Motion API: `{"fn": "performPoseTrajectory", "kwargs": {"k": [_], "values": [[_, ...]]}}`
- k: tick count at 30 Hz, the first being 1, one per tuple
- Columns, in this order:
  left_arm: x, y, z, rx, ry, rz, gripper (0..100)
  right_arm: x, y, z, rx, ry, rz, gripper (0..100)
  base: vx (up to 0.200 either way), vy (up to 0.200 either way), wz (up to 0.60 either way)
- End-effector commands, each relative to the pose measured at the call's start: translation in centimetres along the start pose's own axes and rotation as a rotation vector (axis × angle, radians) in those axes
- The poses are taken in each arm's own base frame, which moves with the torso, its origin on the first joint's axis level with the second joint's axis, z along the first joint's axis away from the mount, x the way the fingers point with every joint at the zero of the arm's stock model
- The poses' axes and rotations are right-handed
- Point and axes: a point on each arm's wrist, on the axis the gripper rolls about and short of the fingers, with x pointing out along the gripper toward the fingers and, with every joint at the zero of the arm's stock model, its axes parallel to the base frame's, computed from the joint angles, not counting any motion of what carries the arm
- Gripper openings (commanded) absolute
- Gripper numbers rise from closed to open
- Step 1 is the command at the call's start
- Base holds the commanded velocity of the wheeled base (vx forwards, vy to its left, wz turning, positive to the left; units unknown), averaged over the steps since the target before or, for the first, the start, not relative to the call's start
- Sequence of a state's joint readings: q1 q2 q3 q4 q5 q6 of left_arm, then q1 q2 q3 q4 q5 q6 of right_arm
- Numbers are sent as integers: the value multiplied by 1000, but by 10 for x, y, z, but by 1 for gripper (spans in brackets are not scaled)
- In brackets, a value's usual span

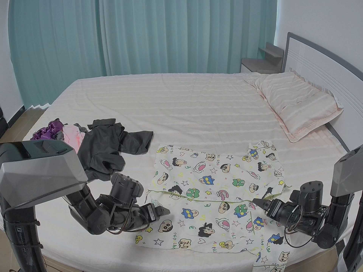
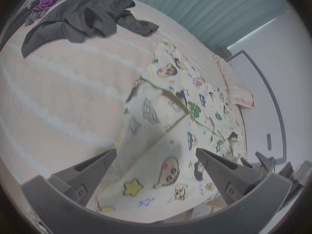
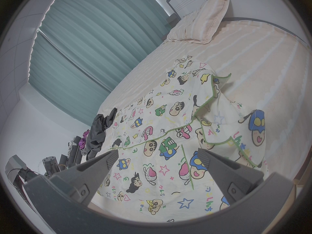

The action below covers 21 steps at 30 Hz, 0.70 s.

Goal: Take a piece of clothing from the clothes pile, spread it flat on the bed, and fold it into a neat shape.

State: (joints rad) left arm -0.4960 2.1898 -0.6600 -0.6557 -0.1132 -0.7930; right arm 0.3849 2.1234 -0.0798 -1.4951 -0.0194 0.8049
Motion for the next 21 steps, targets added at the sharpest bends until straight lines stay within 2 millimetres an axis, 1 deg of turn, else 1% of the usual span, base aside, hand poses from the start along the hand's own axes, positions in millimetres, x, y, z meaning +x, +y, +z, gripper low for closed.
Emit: {"fn": "performPoseTrajectory", "kwargs": {"k": [1,8,9,17,21], "values": [[-7,-1,-15,28,34,-3,100,0,0,0,0,0,-1,100,0,0,0],[-7,-8,-23,61,20,-35,100,-1,0,0,0,-1,0,100,0,0,0],[-7,-8,-24,62,21,-35,0,-1,0,0,0,-1,0,100,0,0,0],[-5,-5,-26,97,17,-9,0,-1,0,0,0,-2,1,100,0,0,0],[-7,-7,-27,103,13,-13,0,-1,0,0,0,-2,1,100,0,0,0]]}}
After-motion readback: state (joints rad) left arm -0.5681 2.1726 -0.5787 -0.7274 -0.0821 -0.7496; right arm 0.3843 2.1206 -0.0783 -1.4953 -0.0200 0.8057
